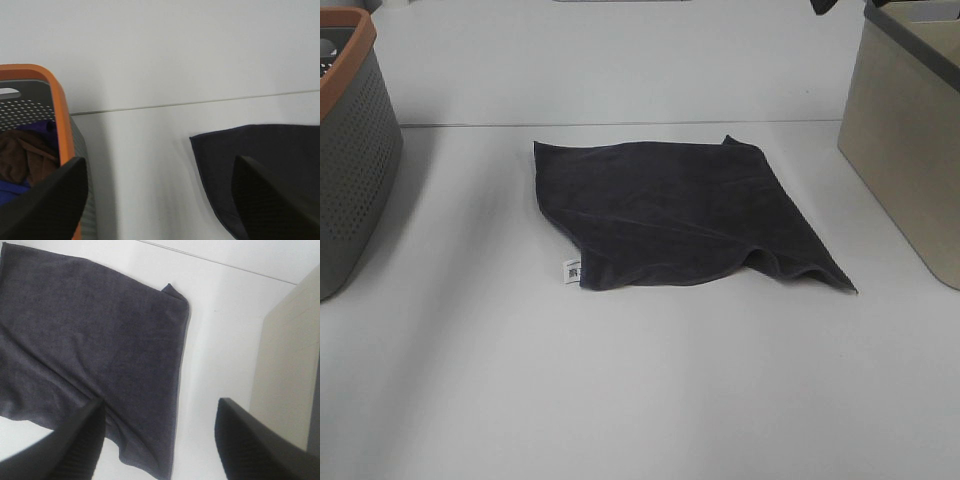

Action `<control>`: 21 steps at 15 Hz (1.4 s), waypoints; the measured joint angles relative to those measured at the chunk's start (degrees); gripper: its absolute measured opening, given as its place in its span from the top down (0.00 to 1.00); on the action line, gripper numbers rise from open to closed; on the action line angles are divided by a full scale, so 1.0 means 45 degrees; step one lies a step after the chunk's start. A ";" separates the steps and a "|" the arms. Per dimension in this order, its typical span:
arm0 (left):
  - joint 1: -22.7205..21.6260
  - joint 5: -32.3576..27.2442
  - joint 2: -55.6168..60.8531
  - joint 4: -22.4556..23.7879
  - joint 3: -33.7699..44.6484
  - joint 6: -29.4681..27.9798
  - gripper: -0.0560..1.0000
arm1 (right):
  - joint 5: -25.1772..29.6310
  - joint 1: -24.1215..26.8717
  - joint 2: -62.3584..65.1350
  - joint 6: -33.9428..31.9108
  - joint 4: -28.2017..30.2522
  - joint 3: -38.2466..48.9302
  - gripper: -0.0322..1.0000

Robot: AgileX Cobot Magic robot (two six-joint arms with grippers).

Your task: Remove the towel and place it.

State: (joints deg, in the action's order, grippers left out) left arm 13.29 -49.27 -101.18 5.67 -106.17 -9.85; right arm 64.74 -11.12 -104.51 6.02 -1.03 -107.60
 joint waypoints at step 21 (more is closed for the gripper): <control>-0.3018 -0.4011 1.4209 -0.0624 1.1637 0.0637 0.25 | 0.1070 0.0013 1.0670 -0.1719 0.0395 1.0873 0.36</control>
State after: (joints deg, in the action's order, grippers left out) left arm -0.29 -67.32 -37.24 2.86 -53.80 -6.99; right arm 69.56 -11.06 -56.49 -1.72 0.74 -58.67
